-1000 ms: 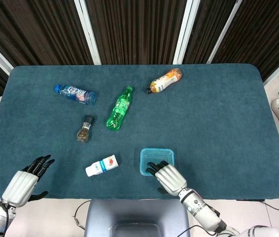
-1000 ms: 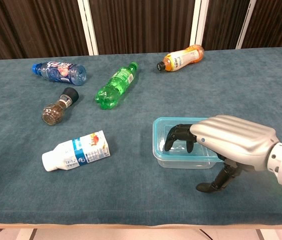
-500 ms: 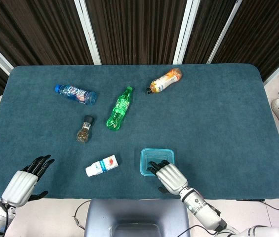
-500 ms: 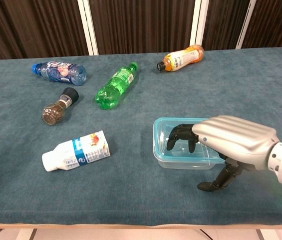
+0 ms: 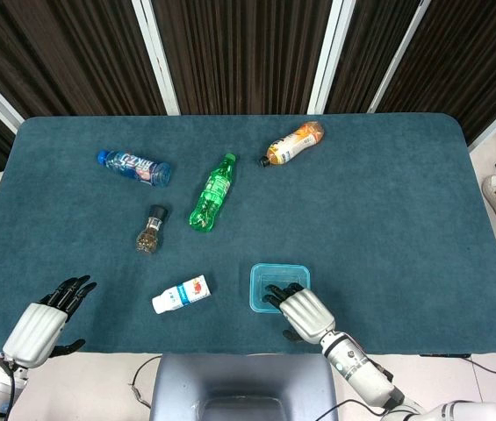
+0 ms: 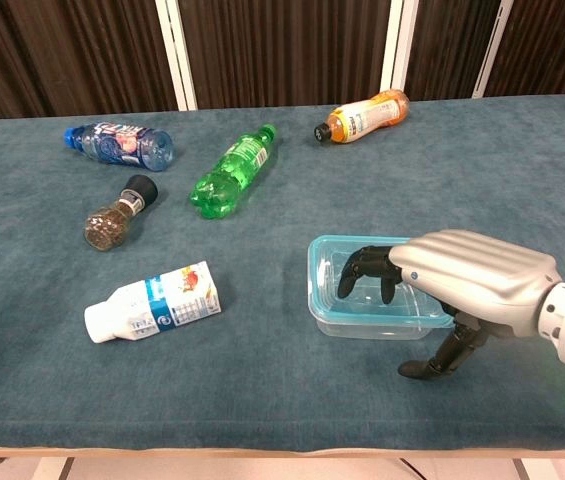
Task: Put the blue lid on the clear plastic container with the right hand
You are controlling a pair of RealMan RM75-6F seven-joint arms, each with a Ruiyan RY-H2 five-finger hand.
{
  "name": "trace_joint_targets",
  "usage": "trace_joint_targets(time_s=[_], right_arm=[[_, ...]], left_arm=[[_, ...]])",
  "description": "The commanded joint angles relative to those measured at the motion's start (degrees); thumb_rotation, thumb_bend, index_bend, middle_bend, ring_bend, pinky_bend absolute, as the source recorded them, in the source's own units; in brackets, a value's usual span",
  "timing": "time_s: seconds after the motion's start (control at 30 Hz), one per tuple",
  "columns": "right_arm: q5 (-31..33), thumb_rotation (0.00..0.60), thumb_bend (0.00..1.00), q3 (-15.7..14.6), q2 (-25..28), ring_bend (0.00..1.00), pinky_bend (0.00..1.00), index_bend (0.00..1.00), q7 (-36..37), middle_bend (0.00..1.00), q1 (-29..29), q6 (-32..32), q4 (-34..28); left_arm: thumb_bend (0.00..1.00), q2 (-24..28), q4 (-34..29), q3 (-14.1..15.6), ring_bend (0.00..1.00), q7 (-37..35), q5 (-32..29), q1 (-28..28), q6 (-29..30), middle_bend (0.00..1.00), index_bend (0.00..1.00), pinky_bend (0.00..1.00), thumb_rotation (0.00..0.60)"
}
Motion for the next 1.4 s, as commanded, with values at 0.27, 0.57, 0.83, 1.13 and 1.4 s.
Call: trace_joint_targets(time_s=[0.27,0.57,0.83,1.13,1.4], right_arm=[[-3.42,0.600,0.36,0.46,0.87,0.35,0.38,0.39,1.19,0.28,-1.17,3.38,-0.73],[-6.46,0.600,0.36,1.02,2.38,0.35,0.38,0.39,3.14,0.28,-2.32,6.00,-1.93],[-7.98,0.600,0.35,1.38,3.07,0.34,0.37,0.38,6.39,0.28,-1.35,3.64,-2.72],[-8.31,0.600,0.35,1.56,1.93,0.33,0.36,0.37,7.49,0.28,0.51,-0.13,-2.62],[-6.87,0.600,0.35,2.33,-0.25,0.33,0.36,0.37,5.91,0.28,1.29,-1.18,-1.49]], left_arm=[[0.34,0.05,0.00,0.03,0.11,-0.08,0.13,-0.05,-0.02,0.08,0.12,0.44,0.600],[0.34,-0.05,-0.02,0.09,0.11,0.22,0.20,-0.13,-0.24,0.08,0.12,0.44,0.600],[0.34,0.00,-0.09,0.06,0.11,0.22,0.04,-0.19,-0.40,0.08,0.12,0.44,0.600],[0.34,0.13,-0.04,0.01,0.11,-0.33,0.00,-0.12,-0.13,0.08,0.12,0.44,0.600],[0.34,0.17,0.07,0.02,0.11,-0.63,0.13,-0.15,-0.04,0.08,0.12,0.44,0.600]])
